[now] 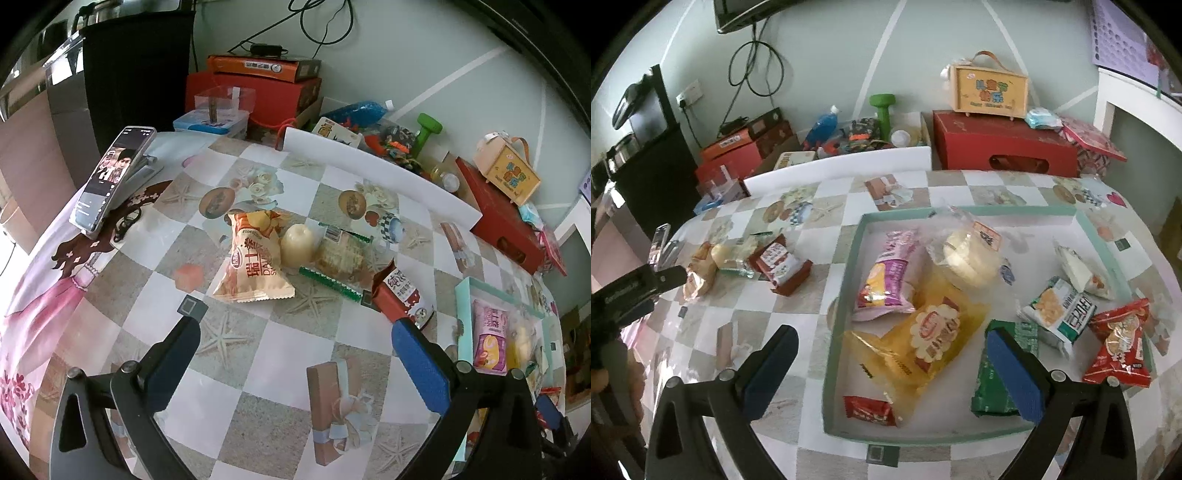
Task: Organize snacks
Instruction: 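Move both grippers back to the snack pile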
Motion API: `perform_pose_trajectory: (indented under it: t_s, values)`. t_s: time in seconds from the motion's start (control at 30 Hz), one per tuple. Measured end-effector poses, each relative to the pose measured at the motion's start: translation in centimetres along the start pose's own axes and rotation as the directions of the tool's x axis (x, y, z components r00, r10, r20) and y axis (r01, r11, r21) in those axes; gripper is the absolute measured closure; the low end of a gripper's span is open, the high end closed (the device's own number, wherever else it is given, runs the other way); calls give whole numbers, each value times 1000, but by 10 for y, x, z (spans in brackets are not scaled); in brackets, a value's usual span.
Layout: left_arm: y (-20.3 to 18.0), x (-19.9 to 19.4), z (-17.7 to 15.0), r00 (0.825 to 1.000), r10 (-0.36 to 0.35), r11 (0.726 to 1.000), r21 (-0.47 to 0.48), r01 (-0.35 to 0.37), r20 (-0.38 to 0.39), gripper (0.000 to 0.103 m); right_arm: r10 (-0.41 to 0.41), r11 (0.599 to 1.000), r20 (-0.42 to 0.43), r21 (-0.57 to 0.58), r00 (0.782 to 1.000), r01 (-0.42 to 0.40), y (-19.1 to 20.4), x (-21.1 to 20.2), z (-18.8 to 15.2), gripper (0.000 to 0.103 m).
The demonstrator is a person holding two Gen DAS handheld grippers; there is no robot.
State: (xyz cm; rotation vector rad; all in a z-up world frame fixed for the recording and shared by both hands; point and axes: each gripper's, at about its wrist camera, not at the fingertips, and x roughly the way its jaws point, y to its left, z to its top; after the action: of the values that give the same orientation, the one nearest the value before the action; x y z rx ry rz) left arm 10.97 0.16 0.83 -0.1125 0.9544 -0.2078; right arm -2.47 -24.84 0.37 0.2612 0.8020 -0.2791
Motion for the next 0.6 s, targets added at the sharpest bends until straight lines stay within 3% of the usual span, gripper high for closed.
perform_pose_trajectory:
  t_s: [0.6]
  values:
    - [20,2,21,998,-6,1000,10,5,64,0,67,992,68,-111,995,-59,45,1,5,0]
